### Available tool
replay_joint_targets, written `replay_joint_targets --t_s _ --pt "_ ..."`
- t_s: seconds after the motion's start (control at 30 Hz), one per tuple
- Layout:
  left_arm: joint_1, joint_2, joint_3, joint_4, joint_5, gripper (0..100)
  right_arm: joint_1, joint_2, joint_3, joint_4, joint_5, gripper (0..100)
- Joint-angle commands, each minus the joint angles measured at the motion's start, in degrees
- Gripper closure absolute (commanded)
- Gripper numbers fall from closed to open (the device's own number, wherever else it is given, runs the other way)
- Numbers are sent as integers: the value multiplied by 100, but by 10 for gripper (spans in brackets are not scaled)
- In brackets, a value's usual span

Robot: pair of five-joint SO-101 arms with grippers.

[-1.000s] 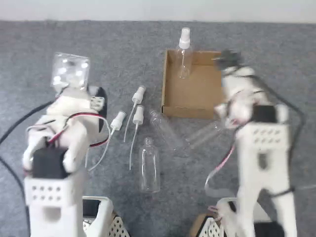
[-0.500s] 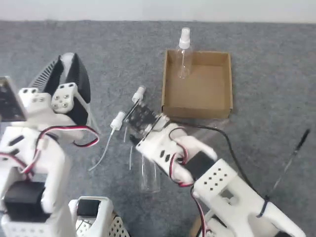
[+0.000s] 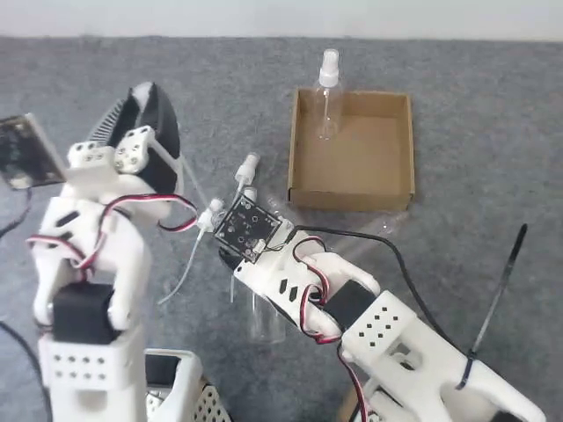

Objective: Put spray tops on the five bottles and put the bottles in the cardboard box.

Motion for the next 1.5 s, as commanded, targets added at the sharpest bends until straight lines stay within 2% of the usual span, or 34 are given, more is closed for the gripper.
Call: replay_joint_targets --t_s 0.0,0.33,0.5,0.7,0.93,1.17,1.37,1.47 --pt "176 -35 171 -176 70 990 -13 -259 -79 -92 -62 993" --pt "316 -70 1024 -132 70 990 -4 -295 185 -92 -9 993" --pt "369 -79 1270 9 -202 990 233 -558 484 -637 -79 993" --pt "501 -53 1314 387 -343 990 655 -602 862 -1754 -1705 993" --pt "1090 -62 1490 369 -554 990 514 -664 1055 -1886 -1626 993" --pt "1178 -70 1727 360 -809 987 514 -664 1064 -1886 -1618 993" --pt "1160 -79 1437 396 -1073 879 523 -664 1116 -1886 -1609 993" --pt "1187 -44 1068 527 -1073 882 523 -664 1125 -1886 -1609 993"
